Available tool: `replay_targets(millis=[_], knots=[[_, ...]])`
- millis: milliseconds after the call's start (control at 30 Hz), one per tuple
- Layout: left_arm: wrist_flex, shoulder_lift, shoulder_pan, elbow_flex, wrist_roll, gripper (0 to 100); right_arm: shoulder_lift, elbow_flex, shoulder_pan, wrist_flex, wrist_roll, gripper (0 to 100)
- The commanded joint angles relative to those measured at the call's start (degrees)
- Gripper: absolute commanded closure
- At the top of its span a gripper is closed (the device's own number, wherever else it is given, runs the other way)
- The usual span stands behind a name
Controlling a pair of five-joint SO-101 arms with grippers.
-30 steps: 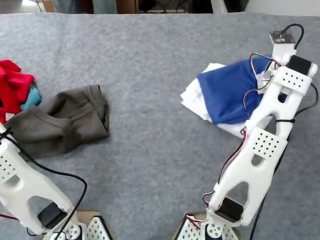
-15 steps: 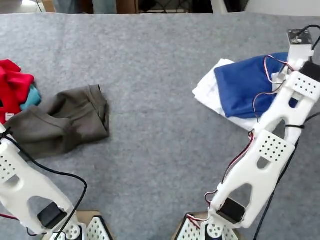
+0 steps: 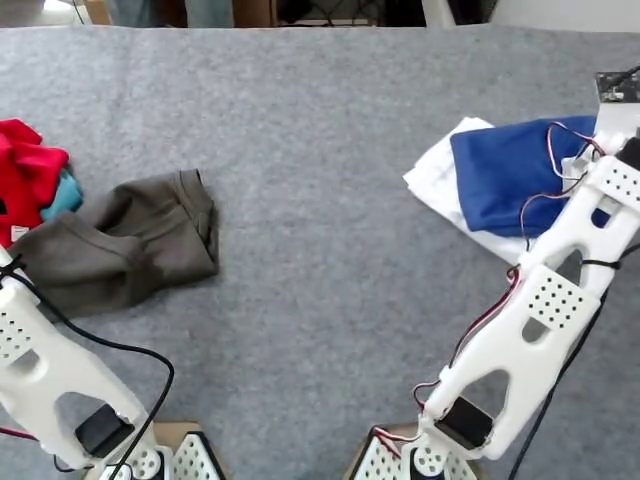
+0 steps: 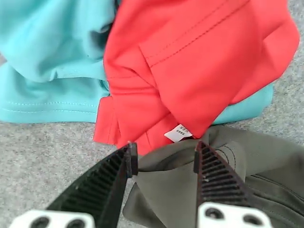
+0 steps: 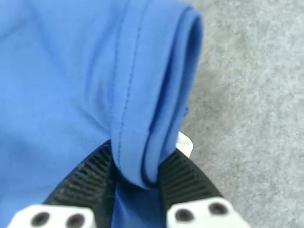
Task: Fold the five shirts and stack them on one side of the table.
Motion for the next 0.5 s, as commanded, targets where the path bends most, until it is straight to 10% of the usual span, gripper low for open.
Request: replay_targets(millis=[0, 467], knots=[[0.09, -4.48, -0.48, 0.04, -0.44, 79, -0.66, -2.07, 1.05, -2.02, 0.44, 98.0], [0.09, -4.57, -0.22, -0.48, -1.41, 79, -1.89, -6.64, -0.97, 6.42, -3.08, 63.4]])
